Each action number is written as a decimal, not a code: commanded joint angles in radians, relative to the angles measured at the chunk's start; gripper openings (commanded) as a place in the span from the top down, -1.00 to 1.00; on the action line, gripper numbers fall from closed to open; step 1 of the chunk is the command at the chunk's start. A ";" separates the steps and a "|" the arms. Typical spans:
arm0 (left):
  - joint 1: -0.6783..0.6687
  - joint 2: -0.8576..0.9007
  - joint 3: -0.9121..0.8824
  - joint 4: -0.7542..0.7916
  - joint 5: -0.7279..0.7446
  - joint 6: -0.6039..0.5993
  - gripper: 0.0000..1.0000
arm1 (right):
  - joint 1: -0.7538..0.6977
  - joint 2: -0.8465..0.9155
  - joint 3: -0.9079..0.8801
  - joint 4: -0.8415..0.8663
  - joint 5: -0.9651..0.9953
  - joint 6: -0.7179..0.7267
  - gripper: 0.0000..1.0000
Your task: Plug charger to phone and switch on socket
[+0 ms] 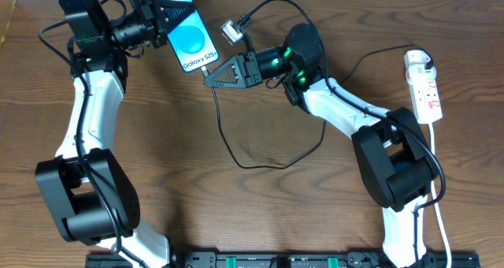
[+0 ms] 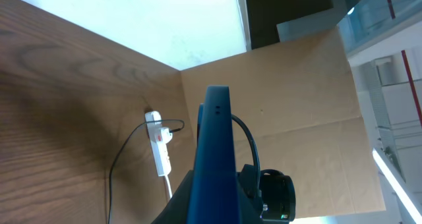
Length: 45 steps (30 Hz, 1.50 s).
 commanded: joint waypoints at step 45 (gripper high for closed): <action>-0.041 -0.024 -0.002 0.011 0.088 0.104 0.85 | -0.015 -0.018 0.006 0.006 0.063 0.023 -0.54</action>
